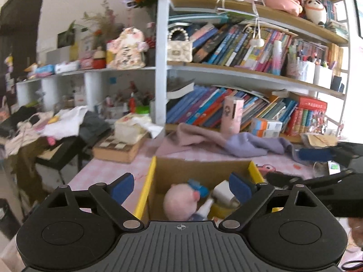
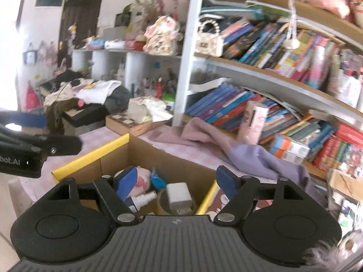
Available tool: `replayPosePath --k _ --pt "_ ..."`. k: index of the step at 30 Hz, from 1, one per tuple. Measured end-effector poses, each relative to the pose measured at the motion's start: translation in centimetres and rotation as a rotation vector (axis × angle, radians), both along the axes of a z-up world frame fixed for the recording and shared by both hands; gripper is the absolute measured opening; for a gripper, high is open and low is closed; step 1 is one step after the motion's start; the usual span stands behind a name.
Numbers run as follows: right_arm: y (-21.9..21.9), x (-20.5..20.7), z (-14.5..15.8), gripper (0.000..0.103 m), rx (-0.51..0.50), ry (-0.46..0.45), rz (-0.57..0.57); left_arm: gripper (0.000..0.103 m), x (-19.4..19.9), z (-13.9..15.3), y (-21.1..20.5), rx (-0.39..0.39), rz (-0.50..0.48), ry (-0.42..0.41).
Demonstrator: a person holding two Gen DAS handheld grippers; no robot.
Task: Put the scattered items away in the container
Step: 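Raise both tools out of the box and pull back from it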
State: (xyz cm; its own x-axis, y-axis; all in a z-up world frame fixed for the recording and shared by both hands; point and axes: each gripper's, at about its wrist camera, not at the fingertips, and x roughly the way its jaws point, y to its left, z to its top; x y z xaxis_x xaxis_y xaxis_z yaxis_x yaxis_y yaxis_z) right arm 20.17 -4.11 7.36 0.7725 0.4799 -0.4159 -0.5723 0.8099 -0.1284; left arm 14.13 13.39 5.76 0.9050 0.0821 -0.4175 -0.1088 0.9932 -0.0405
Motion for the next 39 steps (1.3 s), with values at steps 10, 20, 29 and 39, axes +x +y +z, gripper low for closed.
replayPosePath --k 10,20,29,39 --pt "-3.0 -6.5 -2.3 0.075 0.015 0.044 -0.156 0.095 -6.6 -3.3 -1.2 0.016 -0.003 0.028" --pt "-4.7 -14.0 -5.5 0.079 -0.042 0.136 -0.234 0.096 -10.6 -6.1 -3.2 0.069 -0.071 0.135" --pt "-6.5 -15.9 -5.7 0.085 -0.011 0.215 -0.358 0.096 -10.5 -7.2 -3.8 0.075 -0.102 0.245" --pt "-8.1 -15.8 -7.3 0.087 -0.003 0.341 -0.447 0.096 -11.4 -7.4 -4.1 0.047 -0.111 0.256"
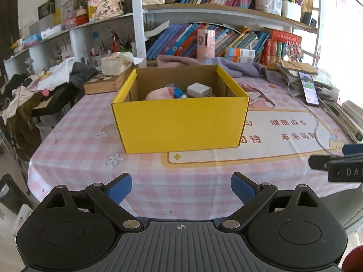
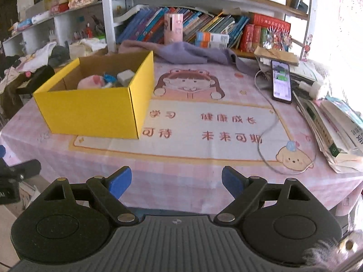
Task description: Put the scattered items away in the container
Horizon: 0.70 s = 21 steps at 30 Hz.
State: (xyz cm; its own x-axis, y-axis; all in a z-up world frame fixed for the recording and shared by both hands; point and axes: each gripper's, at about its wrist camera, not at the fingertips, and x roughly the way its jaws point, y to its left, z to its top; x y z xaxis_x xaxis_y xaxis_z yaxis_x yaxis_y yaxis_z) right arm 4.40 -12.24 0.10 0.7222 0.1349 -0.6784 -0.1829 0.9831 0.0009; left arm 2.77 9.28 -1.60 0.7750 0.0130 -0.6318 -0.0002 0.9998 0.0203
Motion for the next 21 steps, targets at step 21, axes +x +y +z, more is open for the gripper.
replayPosePath --k 21 --pt "-0.9 -1.9 -0.6 0.095 -0.018 0.044 0.026 0.096 -0.8 -0.5 -1.9 -0.048 -0.056 0.081"
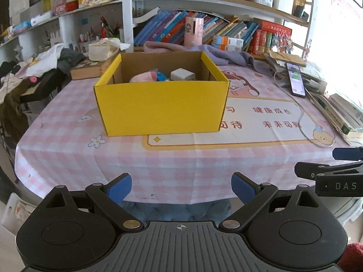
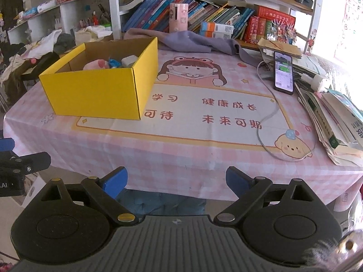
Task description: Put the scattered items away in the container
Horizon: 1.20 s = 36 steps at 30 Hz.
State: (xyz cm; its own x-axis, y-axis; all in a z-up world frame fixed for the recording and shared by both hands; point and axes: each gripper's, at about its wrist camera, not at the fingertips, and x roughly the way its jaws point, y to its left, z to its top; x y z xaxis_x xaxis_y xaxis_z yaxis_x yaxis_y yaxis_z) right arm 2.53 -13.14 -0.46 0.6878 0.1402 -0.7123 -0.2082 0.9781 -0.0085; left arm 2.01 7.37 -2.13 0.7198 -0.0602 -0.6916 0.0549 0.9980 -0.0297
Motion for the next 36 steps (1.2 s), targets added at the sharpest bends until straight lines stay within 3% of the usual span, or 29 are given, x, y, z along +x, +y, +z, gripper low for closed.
replayPosePath --k 15,36 --pt "-1.6 -0.9 -0.2 0.097 0.012 0.012 -0.055 0.097 0.0 -0.4 -1.8 0.020 -0.066 0.050" --pt "-3.3 -1.7 -0.2 0.098 0.027 0.009 -0.100 0.097 0.0 -0.3 -3.3 0.000 -0.120 0.056"
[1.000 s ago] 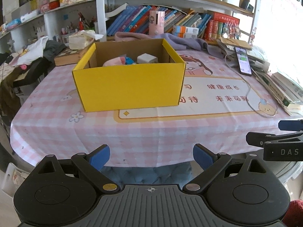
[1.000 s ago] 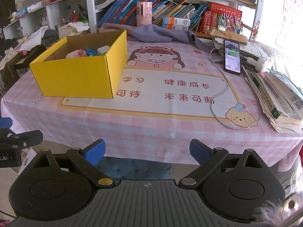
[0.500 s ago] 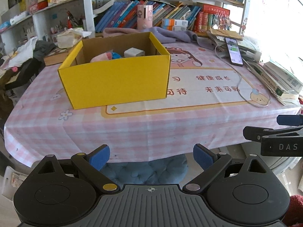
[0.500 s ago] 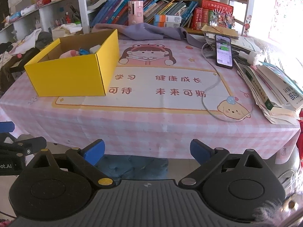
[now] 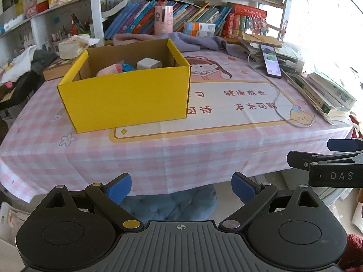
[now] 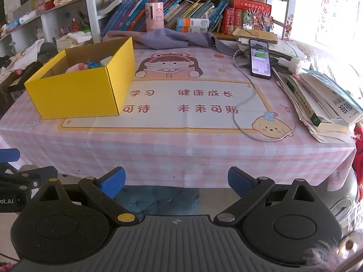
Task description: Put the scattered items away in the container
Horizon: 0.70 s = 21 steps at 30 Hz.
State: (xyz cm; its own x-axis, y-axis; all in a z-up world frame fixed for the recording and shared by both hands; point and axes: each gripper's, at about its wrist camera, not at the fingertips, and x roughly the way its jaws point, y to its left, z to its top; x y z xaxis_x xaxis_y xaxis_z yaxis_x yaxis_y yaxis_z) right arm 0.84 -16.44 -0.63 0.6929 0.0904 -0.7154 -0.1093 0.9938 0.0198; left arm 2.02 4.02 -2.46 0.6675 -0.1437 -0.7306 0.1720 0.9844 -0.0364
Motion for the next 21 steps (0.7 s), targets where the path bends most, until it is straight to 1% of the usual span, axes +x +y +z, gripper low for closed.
replayPosePath --k 13,14,16,21 --pt "0.25 -0.02 0.08 0.098 -0.004 -0.002 0.006 0.097 0.11 -0.02 0.16 -0.006 0.007 0.007" --pt "0.29 0.01 0.09 0.098 -0.005 -0.001 0.007 0.097 0.11 -0.05 0.13 -0.005 0.008 0.009" --pt "0.44 0.14 0.15 0.098 -0.008 0.000 0.009 0.102 0.08 -0.08 0.07 -0.004 0.007 0.009" --pt "0.50 0.27 0.12 0.098 -0.009 0.000 0.011 0.102 0.23 -0.21 0.13 -0.007 0.006 0.008"
